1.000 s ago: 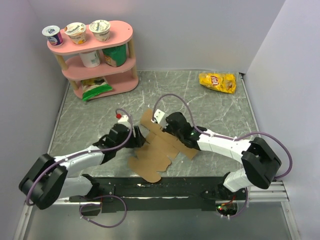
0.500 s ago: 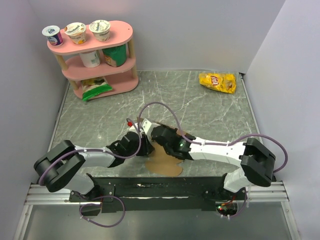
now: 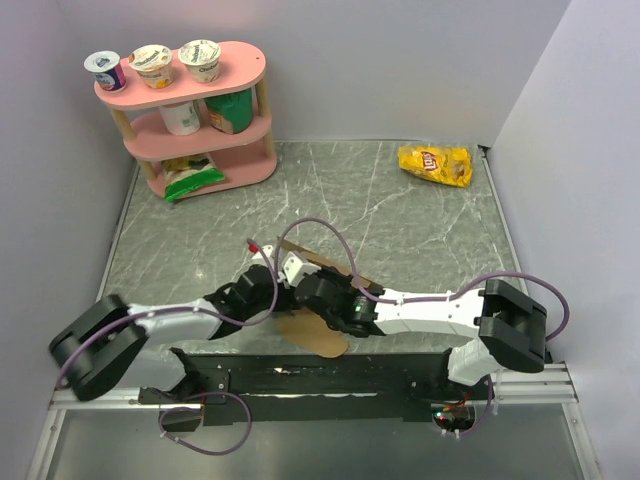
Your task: Fold the paper box
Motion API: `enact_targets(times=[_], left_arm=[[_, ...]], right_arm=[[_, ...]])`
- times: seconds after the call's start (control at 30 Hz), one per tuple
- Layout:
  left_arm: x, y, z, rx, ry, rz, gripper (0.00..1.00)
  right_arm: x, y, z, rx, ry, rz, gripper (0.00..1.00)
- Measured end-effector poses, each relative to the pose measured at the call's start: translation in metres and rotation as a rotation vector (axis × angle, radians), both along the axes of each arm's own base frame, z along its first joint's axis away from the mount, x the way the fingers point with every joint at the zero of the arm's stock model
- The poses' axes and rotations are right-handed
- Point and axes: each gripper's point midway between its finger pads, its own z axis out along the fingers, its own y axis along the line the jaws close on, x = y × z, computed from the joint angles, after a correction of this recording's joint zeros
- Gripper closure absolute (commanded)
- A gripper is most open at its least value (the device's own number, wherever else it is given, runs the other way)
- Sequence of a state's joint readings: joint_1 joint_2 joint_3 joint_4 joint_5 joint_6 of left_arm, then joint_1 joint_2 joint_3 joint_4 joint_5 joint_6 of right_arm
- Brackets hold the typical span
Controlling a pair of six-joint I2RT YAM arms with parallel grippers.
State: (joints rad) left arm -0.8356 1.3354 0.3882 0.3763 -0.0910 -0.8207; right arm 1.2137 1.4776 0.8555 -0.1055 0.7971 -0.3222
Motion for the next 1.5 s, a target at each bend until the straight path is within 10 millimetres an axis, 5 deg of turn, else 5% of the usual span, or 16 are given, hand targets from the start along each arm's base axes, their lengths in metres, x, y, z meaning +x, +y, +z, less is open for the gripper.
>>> enact_targets(times=[0.3,0.43,0.53,0.63,0.77,0.93,1.2,1.5], left_arm=[[0.005,0.035,0.086,-0.066,-0.215,0.062,0.25],[0.028,0.053,0.100,-0.072,-0.241,0.136,0.27],[0.041,0.047,0.103,-0.058,-0.227,0.140,0.30],[0.050,0.039,0.103,-0.048,-0.213,0.135,0.36],[0.056,0.034,0.095,-0.045,-0.199,0.137,0.15],[0.038,0.054,0.093,-0.118,-0.248,0.185,0.10],[0.022,0.076,0.076,-0.191,-0.265,0.259,0.24],[0.055,0.035,0.023,-0.020,-0.146,0.144,0.28]], right_arm=[[-0.008,0.007,-0.004,-0.004,-0.005,0.070,1.00],[-0.009,0.006,-0.007,-0.005,-0.007,0.087,1.00],[-0.010,0.007,-0.009,-0.005,0.000,0.096,1.00],[-0.010,0.008,-0.010,-0.002,0.005,0.099,1.00],[-0.010,0.006,-0.011,-0.003,0.015,0.094,1.00],[-0.002,0.001,-0.008,0.007,0.041,0.076,1.00],[0.011,-0.013,0.006,0.091,0.101,0.080,1.00],[0.024,-0.021,0.009,0.174,0.188,0.091,1.00]])
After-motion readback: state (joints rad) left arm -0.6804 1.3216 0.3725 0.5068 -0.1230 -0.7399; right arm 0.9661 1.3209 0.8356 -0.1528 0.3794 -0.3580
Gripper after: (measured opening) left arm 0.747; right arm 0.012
